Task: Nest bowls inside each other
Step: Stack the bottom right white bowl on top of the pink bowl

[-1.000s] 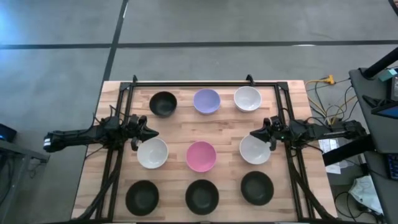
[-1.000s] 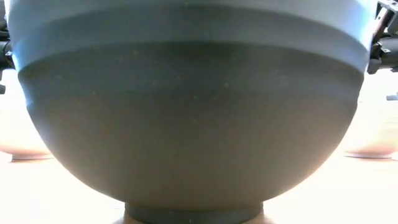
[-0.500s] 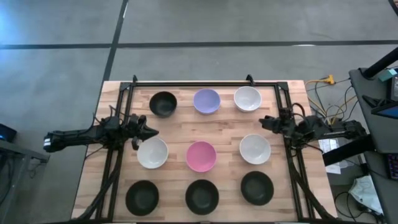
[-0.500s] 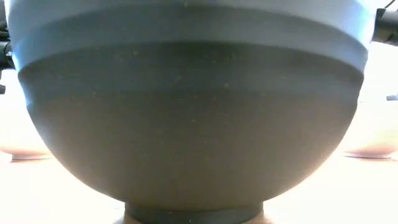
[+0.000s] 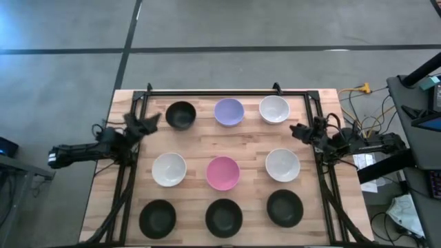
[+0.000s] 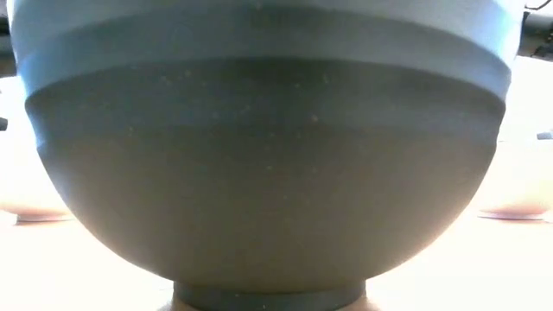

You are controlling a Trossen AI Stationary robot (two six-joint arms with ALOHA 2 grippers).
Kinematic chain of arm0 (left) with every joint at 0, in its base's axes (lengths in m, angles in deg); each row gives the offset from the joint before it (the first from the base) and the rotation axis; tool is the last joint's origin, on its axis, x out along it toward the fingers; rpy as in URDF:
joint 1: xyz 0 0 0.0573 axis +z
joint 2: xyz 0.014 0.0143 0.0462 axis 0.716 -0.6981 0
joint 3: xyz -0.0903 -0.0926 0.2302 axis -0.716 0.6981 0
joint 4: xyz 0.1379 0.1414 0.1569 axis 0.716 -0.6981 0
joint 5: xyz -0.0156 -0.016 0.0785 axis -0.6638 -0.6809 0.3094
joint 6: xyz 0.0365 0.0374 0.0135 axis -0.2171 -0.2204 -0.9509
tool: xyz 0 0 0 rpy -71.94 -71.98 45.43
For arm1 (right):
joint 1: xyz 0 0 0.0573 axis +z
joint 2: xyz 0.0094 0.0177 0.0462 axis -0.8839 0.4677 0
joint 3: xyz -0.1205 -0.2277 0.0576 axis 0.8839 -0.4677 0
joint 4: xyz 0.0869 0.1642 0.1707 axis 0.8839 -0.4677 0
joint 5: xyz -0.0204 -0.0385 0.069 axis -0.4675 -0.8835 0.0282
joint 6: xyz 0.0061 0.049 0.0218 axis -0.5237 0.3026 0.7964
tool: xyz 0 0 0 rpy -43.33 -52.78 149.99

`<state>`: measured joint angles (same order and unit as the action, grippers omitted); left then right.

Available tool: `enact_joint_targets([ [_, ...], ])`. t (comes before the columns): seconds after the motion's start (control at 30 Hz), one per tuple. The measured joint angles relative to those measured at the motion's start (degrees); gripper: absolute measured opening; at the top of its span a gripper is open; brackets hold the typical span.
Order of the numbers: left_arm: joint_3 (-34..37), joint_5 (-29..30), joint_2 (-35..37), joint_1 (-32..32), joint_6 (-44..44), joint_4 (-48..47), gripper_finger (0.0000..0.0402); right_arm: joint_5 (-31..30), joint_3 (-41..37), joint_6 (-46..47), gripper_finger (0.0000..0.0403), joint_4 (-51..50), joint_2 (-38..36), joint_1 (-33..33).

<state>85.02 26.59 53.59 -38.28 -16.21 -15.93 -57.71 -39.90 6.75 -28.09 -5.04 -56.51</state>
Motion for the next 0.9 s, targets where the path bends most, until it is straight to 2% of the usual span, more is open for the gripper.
enact_joint_targets([
  [0.07, 0.00, 2.98, -0.75, 0.00, -2.89, 7.15, 0.0001, -3.31, 0.00, -0.26, 0.0009, 1.91, 0.10, 0.00],
  [0.13, 0.00, 3.49, -1.81, 0.00, -6.48, 14.38, 0.0001, -5.35, 0.00, -1.72, 0.0009, 4.14, 0.16, 0.00],
  [0.23, -0.15, 3.59, -4.04, 0.00, -10.03, 22.90, 0.0001, -5.60, 0.00, -4.91, 0.0009, 8.02, 0.30, 0.00],
  [0.3, -1.20, 2.10, -5.95, 0.02, -10.93, 23.89, 0.0001, -5.60, 0.00, -7.05, 0.0009, 11.60, 0.48, 0.00],
  [0.4, -5.78, -2.45, -10.47, -0.02, -17.12, 24.26, 0.0001, -5.57, 0.00, -11.17, 0.0009, 18.47, 0.88, 0.00],
  [0.57, -18.19, -1.32, -23.27, 0.04, -20.77, 23.78, 0.0001, -1.27, 0.56, -18.63, 0.0009, 30.40, 1.88, 0.00],
  [0.7, -30.79, -4.42, -33.44, 0.02, -26.02, 23.25, 0.0001, 4.13, 6.93, -23.22, 0.0009, 26.40, 4.22, 0.00],
  [0.9, -45.36, -5.54, -47.09, 0.04, -37.74, 17.99, 0.0001, 7.48, 21.62, -32.45, 0.0009, 4.19, 12.54, 0.00],
])
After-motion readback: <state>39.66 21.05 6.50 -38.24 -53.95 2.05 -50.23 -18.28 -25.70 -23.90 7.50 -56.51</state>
